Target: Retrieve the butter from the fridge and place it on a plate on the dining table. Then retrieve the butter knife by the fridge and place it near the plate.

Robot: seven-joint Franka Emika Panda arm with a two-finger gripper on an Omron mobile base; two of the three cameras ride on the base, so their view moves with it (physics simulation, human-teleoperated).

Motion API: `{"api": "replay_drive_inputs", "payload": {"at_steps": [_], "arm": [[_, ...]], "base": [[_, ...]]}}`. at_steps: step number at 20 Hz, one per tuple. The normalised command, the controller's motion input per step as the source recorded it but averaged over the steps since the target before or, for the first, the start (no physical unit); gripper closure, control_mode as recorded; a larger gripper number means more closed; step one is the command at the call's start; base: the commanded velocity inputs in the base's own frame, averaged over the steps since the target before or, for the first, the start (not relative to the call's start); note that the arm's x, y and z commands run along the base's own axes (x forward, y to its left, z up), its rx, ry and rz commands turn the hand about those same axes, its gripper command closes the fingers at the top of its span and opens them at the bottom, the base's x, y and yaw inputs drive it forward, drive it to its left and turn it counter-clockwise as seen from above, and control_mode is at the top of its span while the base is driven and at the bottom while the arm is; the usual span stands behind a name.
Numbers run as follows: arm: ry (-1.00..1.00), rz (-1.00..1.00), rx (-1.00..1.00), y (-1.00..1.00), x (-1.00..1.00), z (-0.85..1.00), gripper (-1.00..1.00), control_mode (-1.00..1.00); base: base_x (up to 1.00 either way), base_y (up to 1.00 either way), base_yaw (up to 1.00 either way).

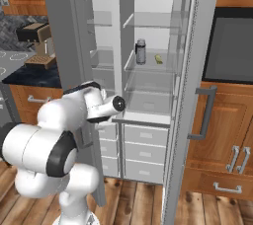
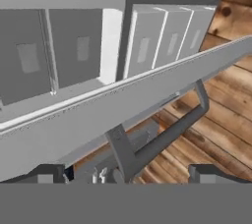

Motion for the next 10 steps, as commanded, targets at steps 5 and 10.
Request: {"api": "replay_drive_inputs", "payload": {"at_steps": [5, 10], "arm": [[0.15, 0.01, 0.07, 0.42, 0.28, -0.08, -1.00, -1.00], [0.22, 0.00, 0.03, 0.18, 0.33, 0.00, -1.00, -1.00]], "base": [[0.00, 0.00, 0.00], [0.00, 0.00, 0.00]]}}
